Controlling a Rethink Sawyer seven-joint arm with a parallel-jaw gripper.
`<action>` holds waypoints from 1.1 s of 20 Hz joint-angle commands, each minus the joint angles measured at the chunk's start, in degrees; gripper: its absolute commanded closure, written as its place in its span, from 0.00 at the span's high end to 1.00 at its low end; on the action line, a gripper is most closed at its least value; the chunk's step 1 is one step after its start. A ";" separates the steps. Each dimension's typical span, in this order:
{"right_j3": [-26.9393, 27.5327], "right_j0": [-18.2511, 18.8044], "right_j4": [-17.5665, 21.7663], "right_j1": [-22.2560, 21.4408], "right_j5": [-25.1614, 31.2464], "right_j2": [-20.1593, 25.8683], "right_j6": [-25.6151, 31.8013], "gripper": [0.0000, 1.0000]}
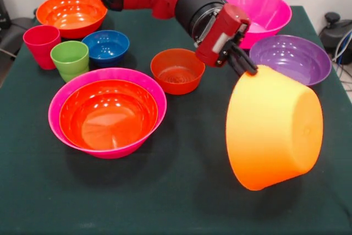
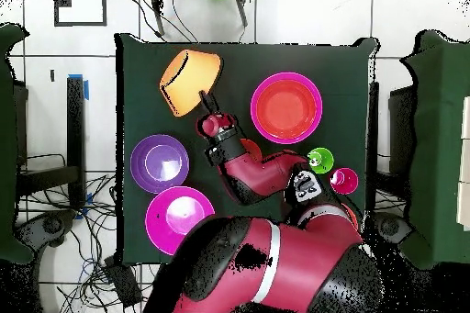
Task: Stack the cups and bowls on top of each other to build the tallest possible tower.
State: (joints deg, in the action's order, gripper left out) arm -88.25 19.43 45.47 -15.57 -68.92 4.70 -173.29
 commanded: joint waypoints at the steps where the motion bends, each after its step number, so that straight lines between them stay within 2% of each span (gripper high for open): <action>1: 4.21 -0.09 3.92 3.32 10.51 4.11 -10.29 1.00; 7: 3.94 -1.42 1.95 2.72 11.99 2.14 -6.00 1.00; 19: 2.83 -1.09 3.13 1.44 18.15 2.31 -8.90 1.00; 22: 2.00 -1.04 2.16 0.59 19.43 2.06 -7.99 1.00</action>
State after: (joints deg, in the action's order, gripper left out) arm -87.44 18.80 45.59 -14.70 -61.79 4.01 -173.29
